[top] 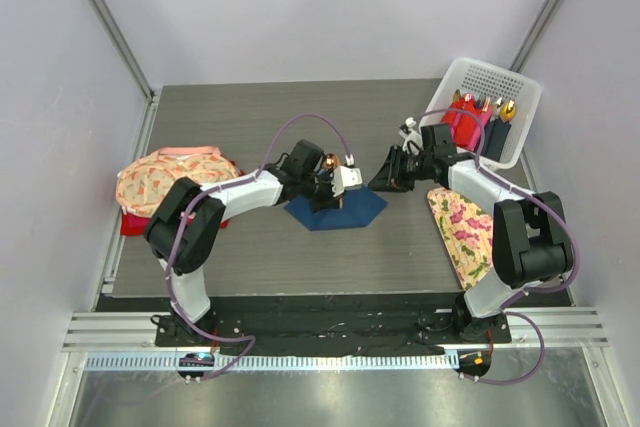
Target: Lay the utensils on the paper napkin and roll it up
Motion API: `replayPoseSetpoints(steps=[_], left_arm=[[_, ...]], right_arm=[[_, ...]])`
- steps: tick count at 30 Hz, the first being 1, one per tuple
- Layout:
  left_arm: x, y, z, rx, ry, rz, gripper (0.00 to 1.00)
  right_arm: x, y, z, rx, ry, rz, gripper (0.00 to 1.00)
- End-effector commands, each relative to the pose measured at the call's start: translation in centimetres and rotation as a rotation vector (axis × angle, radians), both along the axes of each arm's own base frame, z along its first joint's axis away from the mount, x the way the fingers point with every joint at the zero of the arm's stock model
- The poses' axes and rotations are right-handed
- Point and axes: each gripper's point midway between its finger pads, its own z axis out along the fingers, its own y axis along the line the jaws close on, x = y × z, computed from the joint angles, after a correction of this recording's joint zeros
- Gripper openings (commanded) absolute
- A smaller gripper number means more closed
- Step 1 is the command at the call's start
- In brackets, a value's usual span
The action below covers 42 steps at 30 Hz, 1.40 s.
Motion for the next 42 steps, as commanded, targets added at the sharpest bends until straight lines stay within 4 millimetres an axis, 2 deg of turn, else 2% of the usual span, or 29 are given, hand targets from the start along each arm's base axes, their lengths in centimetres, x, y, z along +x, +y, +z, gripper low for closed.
replayPoseSetpoints(steps=[1,5,9,17,28,42], left_arm=[[2.7,-1.1,1.8,-0.057,-0.083,0.009,0.00],[3.3,-1.0,1.3,-0.055,-0.095,0.022,0.00],[3.7,-1.0,1.0,-0.055,-0.103,0.035,0.00],[4.3,-0.9,0.3,-0.044,-0.109,0.053,0.00],[4.9,-0.7,-0.2,-0.040,-0.114,0.073,0.00],[5.2,-0.1,-1.0,-0.020,-0.126,0.091,0.00]], right_arm=[[-0.2,1.3,1.7,0.125,-0.021,-0.009,0.22],[-1.4,1.9,0.0,0.141,0.040,-0.004,0.14],[-2.1,3.0,-0.9,0.142,0.071,0.024,0.10],[-3.6,4.9,-3.2,0.131,0.142,0.067,0.07],[-4.5,6.2,-5.7,0.104,0.208,0.084,0.07],[-4.2,6.5,-6.7,0.086,0.235,0.081,0.07]])
